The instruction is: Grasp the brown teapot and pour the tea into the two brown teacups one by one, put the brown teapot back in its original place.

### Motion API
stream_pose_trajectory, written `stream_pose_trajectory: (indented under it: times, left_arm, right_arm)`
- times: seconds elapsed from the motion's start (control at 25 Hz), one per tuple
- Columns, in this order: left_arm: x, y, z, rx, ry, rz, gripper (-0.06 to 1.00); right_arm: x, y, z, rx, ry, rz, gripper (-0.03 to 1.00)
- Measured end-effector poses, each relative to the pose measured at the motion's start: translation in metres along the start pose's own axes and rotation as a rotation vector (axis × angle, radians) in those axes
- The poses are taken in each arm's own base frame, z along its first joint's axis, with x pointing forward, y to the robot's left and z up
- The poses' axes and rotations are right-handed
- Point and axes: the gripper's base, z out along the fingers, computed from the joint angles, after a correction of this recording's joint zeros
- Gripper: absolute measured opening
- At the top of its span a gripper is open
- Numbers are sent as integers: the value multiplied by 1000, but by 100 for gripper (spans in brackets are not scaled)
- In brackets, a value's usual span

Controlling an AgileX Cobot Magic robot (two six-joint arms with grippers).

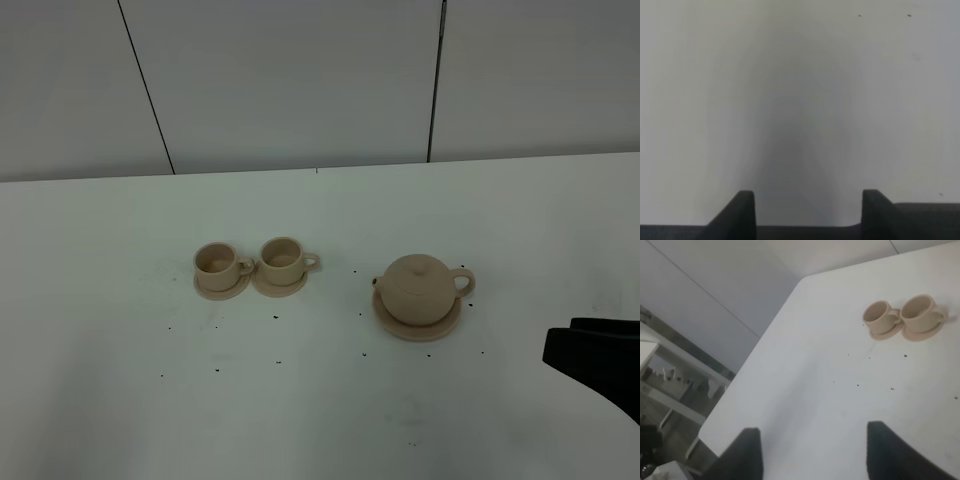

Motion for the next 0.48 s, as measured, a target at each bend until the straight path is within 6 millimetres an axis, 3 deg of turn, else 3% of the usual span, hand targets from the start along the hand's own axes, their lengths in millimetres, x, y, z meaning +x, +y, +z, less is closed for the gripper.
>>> stream_pose_trajectory:
  times: [0.48]
  left_arm:
    - [16,2,-14,-13,-190,-8,53]
  right_arm:
    - [0,0,0,-1,2,-1,45]
